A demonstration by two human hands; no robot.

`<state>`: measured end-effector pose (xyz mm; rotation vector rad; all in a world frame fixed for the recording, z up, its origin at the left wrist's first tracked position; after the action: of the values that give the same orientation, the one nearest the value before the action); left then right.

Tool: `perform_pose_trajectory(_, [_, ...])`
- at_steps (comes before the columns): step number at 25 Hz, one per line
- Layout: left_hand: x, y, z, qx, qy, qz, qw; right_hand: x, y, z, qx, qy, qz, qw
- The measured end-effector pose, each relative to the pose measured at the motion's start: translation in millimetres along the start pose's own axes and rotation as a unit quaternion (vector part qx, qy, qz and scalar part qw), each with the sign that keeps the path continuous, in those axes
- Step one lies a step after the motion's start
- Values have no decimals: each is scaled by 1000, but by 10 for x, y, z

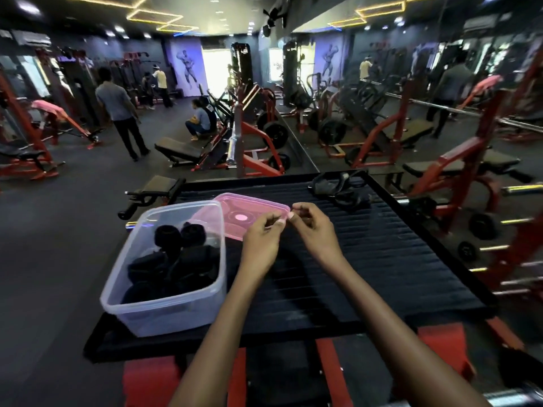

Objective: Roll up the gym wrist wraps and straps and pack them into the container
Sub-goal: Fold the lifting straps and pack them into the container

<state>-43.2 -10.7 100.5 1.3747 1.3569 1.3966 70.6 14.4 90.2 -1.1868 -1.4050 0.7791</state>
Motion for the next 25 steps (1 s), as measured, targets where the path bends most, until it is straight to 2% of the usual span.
perform_pose_trajectory(6, [187, -450, 908, 45, 18, -60, 997, 240, 703, -775, -104, 19, 54, 993])
perform_pose_trajectory(10, [360, -686, 1306, 79, 34, -67, 994, 587, 1074, -1045, -213, -11, 32, 977])
perform_pose_trajectory(13, [524, -761, 1467, 99, 41, -47, 993, 1099, 1209, -1135, -381, 5, -16, 924])
perform_pose_trajectory(16, [660, -913, 1549, 166, 17, -34, 985, 1611, 1419, -1165, -512, -71, 39, 855])
perform_pose_trajectory(18, [692, -1036, 1552, 211, -10, -19, 977, 1820, 1599, -1200, -527, -128, 63, 838])
perform_pose_trajectory(19, [699, -1071, 1543, 234, -21, -13, 972, 1886, 1679, -1232, -531, -135, 48, 835])
perform_pose_trajectory(22, [733, -1127, 1533, 277, -39, 0, 960, 1911, 1777, -1259, -542, -117, -13, 832])
perform_pose_trajectory(25, [709, -1096, 1548, 270, -35, 6, 962, 1606, 1617, -1207, -508, -97, -28, 855])
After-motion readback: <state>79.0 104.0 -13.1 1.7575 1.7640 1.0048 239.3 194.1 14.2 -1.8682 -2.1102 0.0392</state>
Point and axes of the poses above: each hand's wrist, its own x-axis towards the middle knuckle, its own z-axis out of the palm, y = z × x, the point moved 1 cm from there along x, towards the middle knuckle, and after that the axes turned 3 degrees about -x, right-handed, at the moved point
